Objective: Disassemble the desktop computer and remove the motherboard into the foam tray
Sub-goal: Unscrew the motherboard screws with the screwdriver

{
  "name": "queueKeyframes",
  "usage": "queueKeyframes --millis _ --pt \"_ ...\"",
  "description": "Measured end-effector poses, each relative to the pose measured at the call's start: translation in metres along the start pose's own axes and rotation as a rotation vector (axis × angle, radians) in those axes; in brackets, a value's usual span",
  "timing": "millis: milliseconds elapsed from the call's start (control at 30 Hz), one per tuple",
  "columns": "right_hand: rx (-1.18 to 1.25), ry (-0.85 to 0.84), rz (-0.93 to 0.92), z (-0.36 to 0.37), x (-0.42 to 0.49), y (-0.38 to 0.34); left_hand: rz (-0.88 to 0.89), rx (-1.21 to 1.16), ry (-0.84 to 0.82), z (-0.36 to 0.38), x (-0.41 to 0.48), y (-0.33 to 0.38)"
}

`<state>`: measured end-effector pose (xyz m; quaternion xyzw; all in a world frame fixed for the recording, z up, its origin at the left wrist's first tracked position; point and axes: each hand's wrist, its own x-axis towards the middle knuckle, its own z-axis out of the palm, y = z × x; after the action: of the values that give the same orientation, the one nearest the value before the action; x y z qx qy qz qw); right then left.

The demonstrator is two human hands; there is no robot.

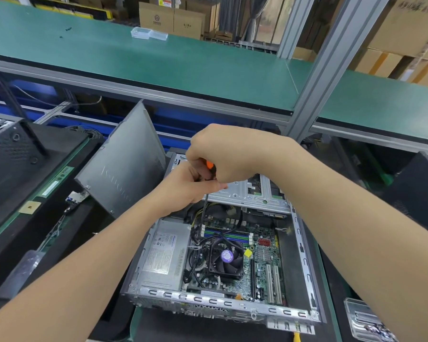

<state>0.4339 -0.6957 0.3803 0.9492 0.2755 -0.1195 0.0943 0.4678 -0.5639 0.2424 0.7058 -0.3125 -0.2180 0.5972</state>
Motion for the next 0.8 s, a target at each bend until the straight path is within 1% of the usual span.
queueKeyframes --millis 67,133,167,233,267,300,367,400,467,567,633,800 --pt "0.072 0.012 0.016 -0.002 -0.003 -0.001 -0.027 0.02 0.03 0.001 0.002 -0.001" --pt "0.162 0.148 0.102 -0.002 -0.003 -0.003 -0.026 0.029 0.06 0.003 0.004 -0.003" --pt "0.155 0.248 0.191 -0.001 -0.003 -0.005 -0.013 0.01 0.059 0.004 0.004 -0.004" --pt "0.012 0.418 0.438 0.003 0.002 -0.013 0.007 -0.034 0.037 0.005 0.002 -0.003" --pt "-0.017 0.442 0.542 0.004 0.005 -0.018 0.022 -0.057 0.028 0.005 0.002 -0.004" --pt "0.007 0.414 0.619 0.007 0.008 -0.022 0.03 -0.067 0.023 0.006 0.002 -0.003" --pt "0.099 0.298 0.682 0.016 0.017 -0.024 0.024 -0.045 0.041 0.007 0.001 -0.001" --pt "0.121 0.272 0.665 0.019 0.02 -0.022 0.021 -0.025 0.039 0.006 0.001 0.0" --pt "0.132 0.283 0.608 0.021 0.023 -0.017 0.028 0.027 0.026 0.006 0.001 0.0" --pt "0.083 0.284 0.512 0.022 0.021 -0.009 0.045 0.116 0.056 0.005 0.001 0.001" --pt "0.07 0.234 0.404 0.018 0.018 -0.004 0.058 0.125 0.066 0.003 0.002 -0.001" --pt "0.063 0.062 0.131 -0.001 0.002 0.005 0.02 0.15 0.053 -0.002 0.004 -0.005"
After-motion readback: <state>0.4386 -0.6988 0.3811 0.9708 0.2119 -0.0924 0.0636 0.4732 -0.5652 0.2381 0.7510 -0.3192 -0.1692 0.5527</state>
